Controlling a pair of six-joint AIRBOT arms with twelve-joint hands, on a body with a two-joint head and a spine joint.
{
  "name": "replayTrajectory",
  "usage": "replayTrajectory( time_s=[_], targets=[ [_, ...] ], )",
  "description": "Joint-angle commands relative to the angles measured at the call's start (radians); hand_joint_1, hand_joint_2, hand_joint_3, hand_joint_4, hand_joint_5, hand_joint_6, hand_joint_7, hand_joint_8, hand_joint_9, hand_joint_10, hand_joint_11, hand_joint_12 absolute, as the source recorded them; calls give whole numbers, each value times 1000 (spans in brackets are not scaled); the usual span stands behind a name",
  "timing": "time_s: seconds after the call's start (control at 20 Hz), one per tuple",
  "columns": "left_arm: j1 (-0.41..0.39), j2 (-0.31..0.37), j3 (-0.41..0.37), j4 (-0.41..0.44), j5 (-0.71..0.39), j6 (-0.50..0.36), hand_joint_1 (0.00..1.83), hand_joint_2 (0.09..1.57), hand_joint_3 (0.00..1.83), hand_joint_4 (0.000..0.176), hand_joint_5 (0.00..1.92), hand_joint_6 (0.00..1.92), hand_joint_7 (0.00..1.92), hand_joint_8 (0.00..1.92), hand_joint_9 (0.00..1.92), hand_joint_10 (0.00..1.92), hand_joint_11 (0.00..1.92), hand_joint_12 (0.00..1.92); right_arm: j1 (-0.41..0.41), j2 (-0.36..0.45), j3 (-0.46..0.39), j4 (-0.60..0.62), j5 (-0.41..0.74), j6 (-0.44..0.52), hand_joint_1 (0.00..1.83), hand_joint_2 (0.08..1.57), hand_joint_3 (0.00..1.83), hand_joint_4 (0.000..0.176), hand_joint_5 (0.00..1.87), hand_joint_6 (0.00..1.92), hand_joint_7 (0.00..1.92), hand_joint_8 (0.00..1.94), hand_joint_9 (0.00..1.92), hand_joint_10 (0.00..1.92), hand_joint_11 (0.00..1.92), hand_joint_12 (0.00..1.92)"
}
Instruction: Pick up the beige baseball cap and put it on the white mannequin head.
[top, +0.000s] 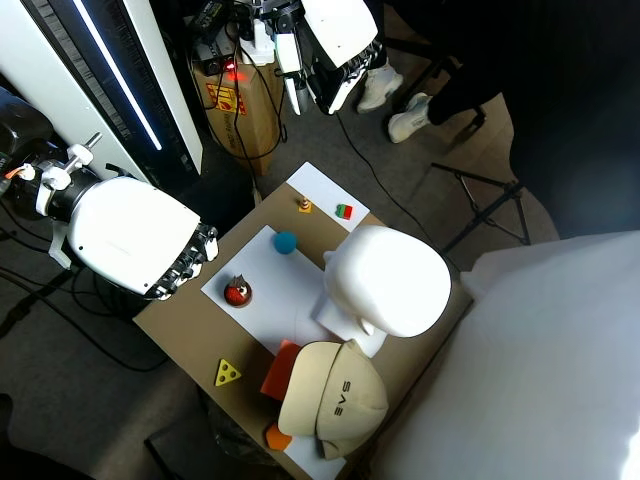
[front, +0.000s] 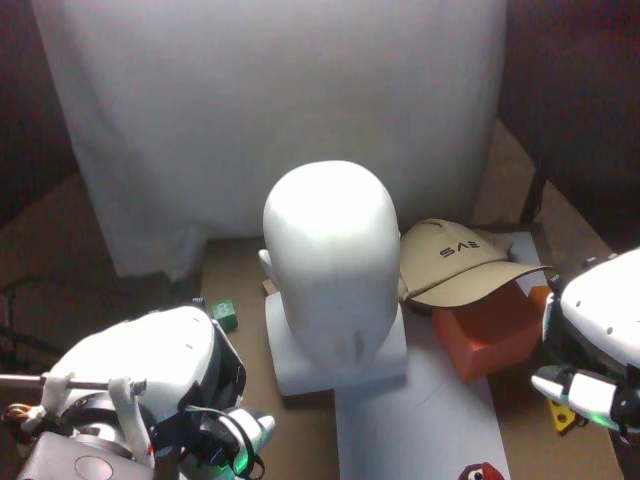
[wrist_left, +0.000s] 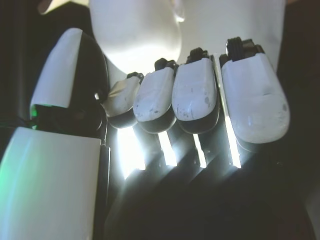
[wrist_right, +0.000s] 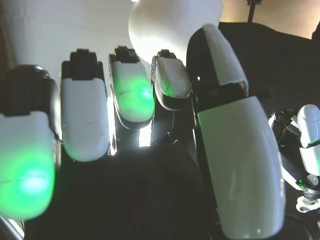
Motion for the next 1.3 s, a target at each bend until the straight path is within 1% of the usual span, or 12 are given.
replayTrajectory(
  time_s=[0.0, 0.05, 0.25, 0.35, 0.45, 0.55, 0.7, 0.8, 0.9, 1.0, 1.1, 1.25],
  targets=[
    [-3, -1, -1, 84, -43, -4, 25, 1015, 262, 73, 164, 143, 95, 122, 51, 136, 44, 440, 1, 1, -4, -49, 83, -7, 41, 830, 386, 57, 96, 108, 106, 127, 100, 127, 0, 744],
    [-1, -2, -2, 91, -43, -4, 4, 1041, 105, 88, 115, 50, 40, 37, 11, 43, 8, 339, -2, 1, -6, -49, 89, -13, 118, 874, 190, 30, 86, 40, 95, 41, 81, 48, 0, 664],
    [22, -9, -3, 111, -43, -27, 4, 1041, 105, 88, 115, 50, 40, 37, 11, 43, 8, 339, -18, 5, -10, -49, 97, -37, 118, 874, 190, 30, 86, 40, 95, 41, 81, 48, 0, 664],
    [31, -13, -4, 123, -45, -38, 0, 1070, 17, 92, 107, 5, 30, 2, 4, 0, 0, 299, -27, 13, -10, -49, 82, -36, 110, 955, 28, 24, 96, 2, 113, 1, 99, 3, 0, 680],
    [51, -21, -4, 157, -77, -39, 0, 1077, 10, 93, 107, 2, 29, 1, 2, 0, 0, 286, -23, 23, -9, -51, 77, -35, 154, 947, 14, 23, 105, 4, 127, 5, 111, 5, 0, 685],
    [110, -37, 3, 233, -139, -101, 0, 1082, 11, 93, 108, 2, 29, 1, 2, 0, 0, 284, -40, 35, 7, -143, 78, 47, 134, 958, 16, 23, 115, 7, 131, 5, 113, 5, 0, 685],
    [204, -79, 25, 324, -210, -190, 0, 1085, 8, 92, 112, 3, 28, 0, 1, 0, 0, 275, -114, 43, 50, -395, 94, 275, 136, 963, 14, 23, 121, 6, 135, 4, 114, 4, 0, 682],
    [279, -119, 75, 479, -254, -257, 0, 1086, 7, 92, 115, 3, 29, 0, 2, 0, 0, 273, -165, 22, 106, -532, 112, 336, 116, 1000, 19, 23, 122, 3, 140, 3, 131, 6, 0, 699],
    [312, -140, 111, 551, -275, -313, 0, 1086, 6, 91, 119, 5, 30, 0, 2, 1, 0, 272, -168, -8, 156, -587, 123, 336, 475, 1078, 34, 5, 133, 6, 149, 4, 146, 8, 0, 724],
    [329, -159, 146, 596, -281, -316, 0, 1086, 6, 91, 120, 4, 30, 0, 2, 0, 0, 270, -126, -40, 217, -581, 26, 337, 664, 1112, 20, 0, 153, 5, 161, 3, 157, 5, 0, 785],
    [336, -173, 178, 625, -281, -289, 0, 1086, 6, 91, 120, 4, 30, 0, 2, 0, 0, 270, -86, -87, 296, -516, -47, 338, 664, 1112, 20, 0, 153, 5, 161, 3, 157, 5, 0, 785],
    [340, -197, 236, 670, -281, -214, 0, 1105, 7, 91, 119, 2, 31, 1, 10, 3, 0, 256, -49, -197, 461, -446, -109, 314, 1182, 1131, 7, 0, 138, 0, 174, 1, 184, 5, 0, 735]
  ],
)
